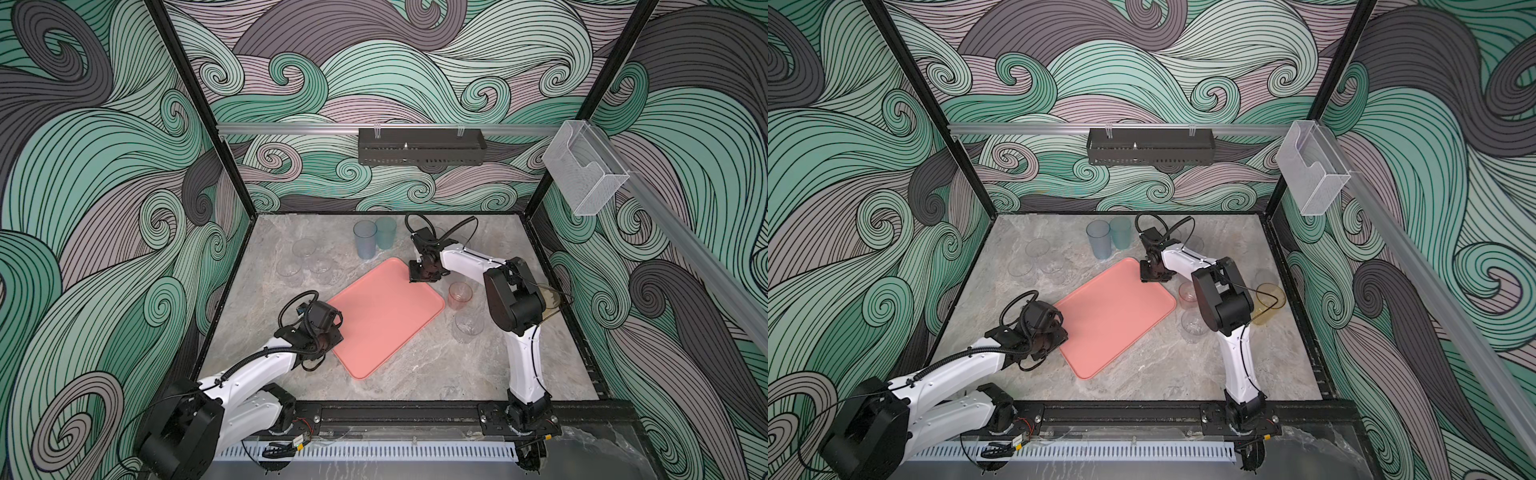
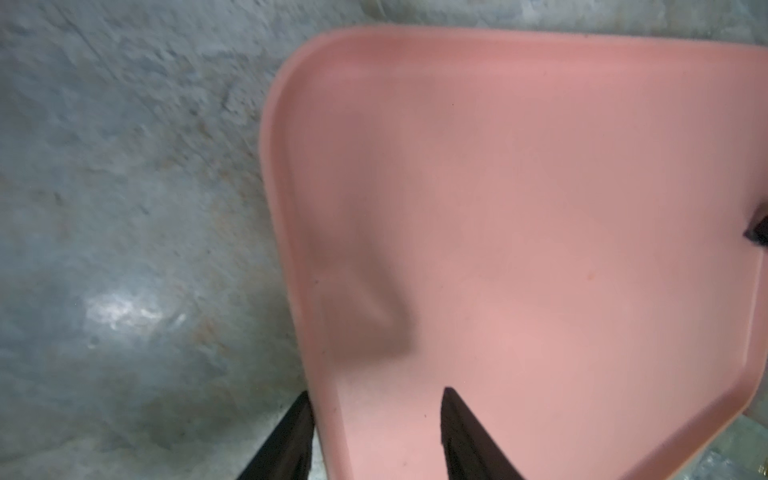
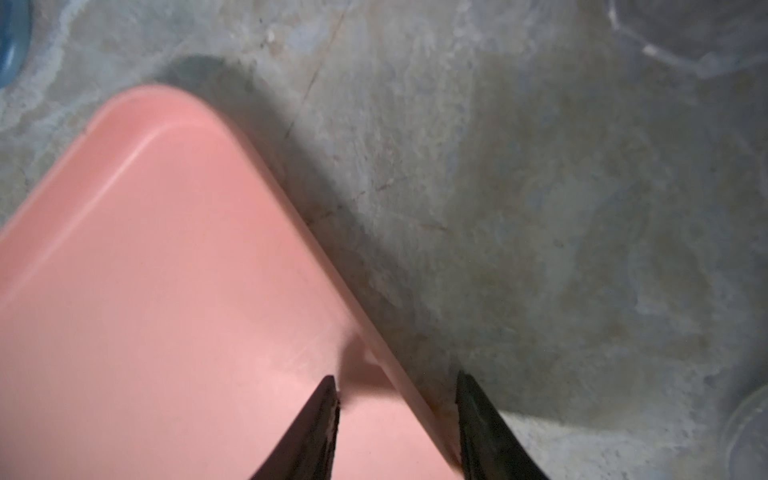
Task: Place the glasses into the tray
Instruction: Rotate the tray at the center of the table.
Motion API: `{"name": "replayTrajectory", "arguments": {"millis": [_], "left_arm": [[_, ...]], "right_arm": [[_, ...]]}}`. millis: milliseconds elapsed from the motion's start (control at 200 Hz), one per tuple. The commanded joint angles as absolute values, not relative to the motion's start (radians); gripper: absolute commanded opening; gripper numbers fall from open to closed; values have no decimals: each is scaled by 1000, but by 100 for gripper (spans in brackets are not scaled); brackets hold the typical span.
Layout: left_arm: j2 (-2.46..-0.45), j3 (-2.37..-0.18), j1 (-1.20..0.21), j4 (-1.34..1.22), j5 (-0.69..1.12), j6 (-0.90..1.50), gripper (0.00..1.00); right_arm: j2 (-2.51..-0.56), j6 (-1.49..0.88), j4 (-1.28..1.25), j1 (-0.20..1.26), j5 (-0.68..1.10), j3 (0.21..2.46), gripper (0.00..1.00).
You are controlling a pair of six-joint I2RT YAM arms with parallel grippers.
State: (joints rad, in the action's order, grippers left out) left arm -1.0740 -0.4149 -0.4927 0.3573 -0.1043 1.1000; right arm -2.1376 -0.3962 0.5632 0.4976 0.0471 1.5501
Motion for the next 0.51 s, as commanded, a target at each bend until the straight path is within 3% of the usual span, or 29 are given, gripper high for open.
{"name": "replayTrajectory", "arguments": {"millis": [0,145,501], "left_arm": [[-1100,-450,-406,355,-139,1025,51],[-1134,-494,-306,358,-134,965,52],[-1319,-629,-233,338,-111,909,54]], "right_arm": [[-2071,-432,558,524,75,1492,47],[-2032,-431,581,554,77,1448,48],[-1938,-466,596,619,70,1327,52]]}}
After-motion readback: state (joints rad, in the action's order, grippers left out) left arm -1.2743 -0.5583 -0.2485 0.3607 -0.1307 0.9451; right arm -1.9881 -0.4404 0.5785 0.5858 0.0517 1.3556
